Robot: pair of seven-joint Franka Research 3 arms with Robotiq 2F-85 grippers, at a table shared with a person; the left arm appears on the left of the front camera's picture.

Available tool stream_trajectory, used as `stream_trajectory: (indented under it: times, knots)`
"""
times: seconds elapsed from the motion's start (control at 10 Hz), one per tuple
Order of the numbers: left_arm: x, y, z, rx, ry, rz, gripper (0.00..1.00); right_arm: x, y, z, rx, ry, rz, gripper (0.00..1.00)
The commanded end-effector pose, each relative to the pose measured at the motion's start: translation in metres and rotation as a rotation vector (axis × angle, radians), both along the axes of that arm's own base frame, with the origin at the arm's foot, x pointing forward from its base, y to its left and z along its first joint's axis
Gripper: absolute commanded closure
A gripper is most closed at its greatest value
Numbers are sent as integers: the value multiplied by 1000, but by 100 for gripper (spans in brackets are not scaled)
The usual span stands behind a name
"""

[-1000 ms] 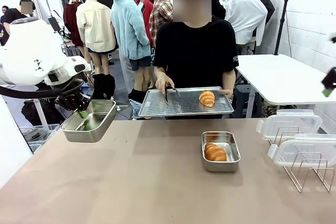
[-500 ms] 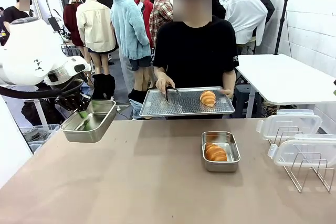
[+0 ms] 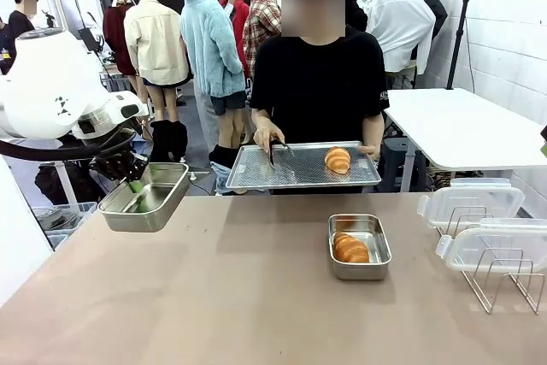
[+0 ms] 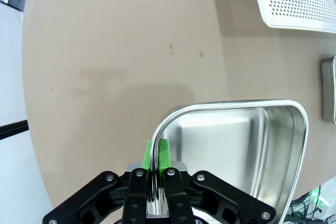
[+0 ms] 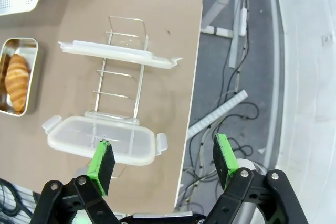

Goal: Place the bread in airtight containers.
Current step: Once an object is inside an Airtight Container , place the container in the center of the table.

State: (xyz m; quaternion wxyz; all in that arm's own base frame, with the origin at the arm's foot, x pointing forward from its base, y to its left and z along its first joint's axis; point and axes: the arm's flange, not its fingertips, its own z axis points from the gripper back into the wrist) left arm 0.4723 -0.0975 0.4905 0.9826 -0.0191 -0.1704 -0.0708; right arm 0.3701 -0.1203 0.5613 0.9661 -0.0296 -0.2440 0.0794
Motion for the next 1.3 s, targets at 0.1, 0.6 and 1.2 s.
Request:
stream_trajectory:
  times: [0.1,0.6,1.2]
  knots:
    - [1,2,1,3,-22,-9,100,-2,2,-3,11,4,-13,7]
    - [1,2,1,3,-22,-9,100,-2,2,-3,11,4,-13,7]
    - [1,2,1,3,-22,-9,100,-2,2,-3,11,4,-13,7]
